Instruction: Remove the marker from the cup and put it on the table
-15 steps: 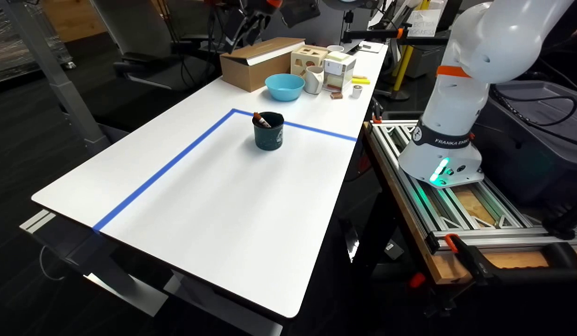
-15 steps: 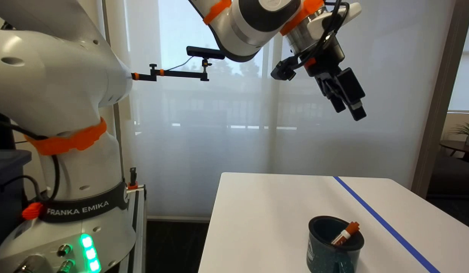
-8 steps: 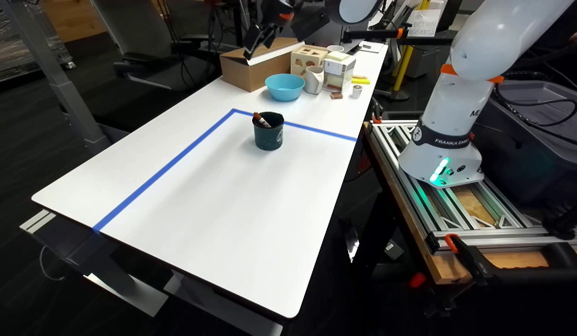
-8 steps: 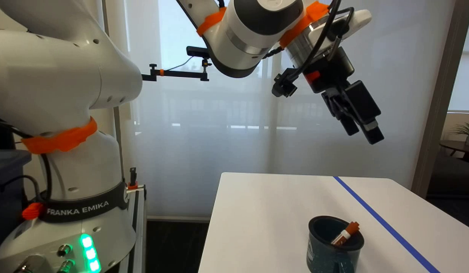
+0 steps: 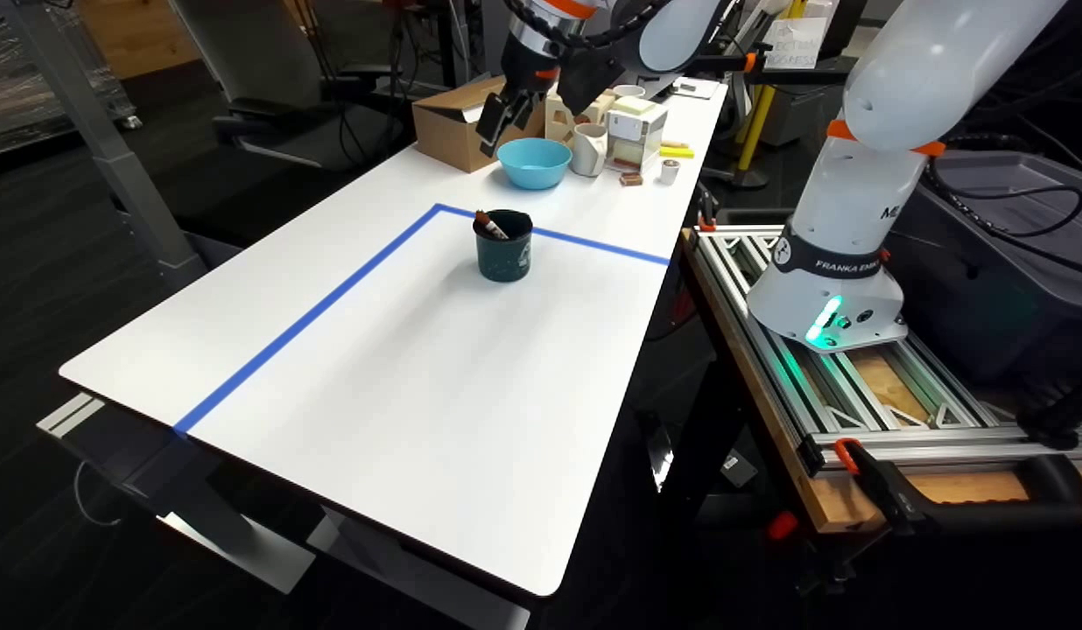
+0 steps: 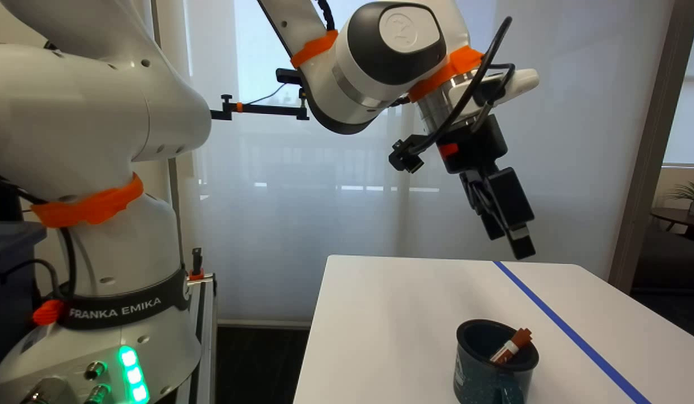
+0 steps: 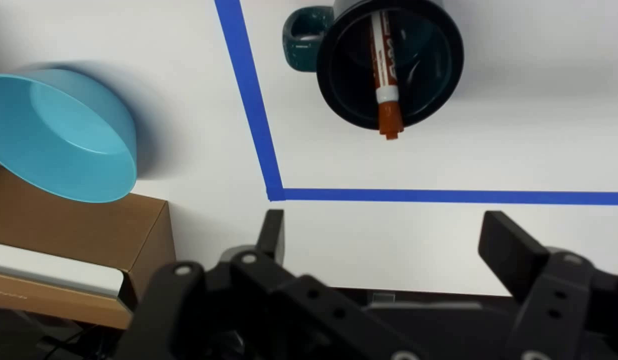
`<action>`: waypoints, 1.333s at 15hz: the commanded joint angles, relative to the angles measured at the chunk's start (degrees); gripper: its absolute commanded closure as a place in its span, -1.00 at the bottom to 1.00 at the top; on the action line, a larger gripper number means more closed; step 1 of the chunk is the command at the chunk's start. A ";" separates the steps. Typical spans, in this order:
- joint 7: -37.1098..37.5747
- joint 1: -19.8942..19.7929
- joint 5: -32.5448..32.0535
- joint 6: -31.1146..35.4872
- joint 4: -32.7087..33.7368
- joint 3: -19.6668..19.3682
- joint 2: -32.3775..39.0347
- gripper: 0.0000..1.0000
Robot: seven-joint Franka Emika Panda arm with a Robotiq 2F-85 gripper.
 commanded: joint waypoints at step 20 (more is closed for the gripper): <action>35.17 -16.94 -40.17 2.70 8.14 12.33 18.16 -1.00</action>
